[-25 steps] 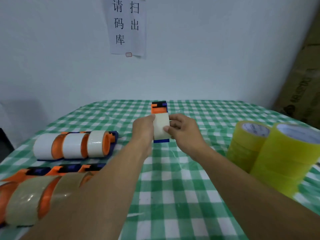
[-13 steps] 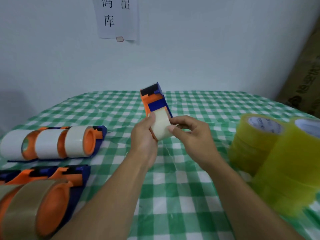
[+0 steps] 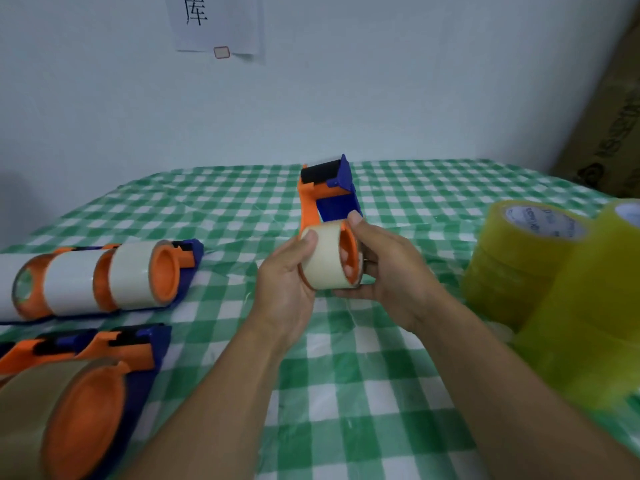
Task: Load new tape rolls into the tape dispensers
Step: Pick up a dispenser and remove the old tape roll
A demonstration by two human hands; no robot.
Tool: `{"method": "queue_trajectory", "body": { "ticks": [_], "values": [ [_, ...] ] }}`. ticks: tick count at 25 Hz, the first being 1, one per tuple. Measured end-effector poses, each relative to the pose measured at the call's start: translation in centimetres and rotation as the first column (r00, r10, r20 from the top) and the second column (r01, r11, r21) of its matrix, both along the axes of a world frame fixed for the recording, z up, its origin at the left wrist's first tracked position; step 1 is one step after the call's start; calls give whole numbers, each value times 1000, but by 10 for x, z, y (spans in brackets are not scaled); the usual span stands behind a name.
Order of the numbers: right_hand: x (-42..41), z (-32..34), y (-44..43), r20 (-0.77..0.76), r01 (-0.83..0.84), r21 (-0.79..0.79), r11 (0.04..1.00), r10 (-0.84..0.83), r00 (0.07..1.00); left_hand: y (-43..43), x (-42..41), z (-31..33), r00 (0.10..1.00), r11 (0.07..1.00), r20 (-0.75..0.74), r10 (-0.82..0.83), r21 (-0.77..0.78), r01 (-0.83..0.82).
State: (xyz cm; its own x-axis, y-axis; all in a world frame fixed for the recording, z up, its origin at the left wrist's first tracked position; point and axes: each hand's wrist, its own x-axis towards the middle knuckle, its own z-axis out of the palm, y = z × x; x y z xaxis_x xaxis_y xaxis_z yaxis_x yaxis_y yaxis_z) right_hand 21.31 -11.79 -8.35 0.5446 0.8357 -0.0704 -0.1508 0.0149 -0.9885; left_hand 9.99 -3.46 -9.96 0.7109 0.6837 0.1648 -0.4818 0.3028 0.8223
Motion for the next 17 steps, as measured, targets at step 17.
{"method": "queue_trajectory", "body": {
  "ticks": [17],
  "values": [
    [-3,11,9,-3,-259,-14,966,259,966,5,-15,-5,999,999,36,22,-26,-21]
  ]
}}
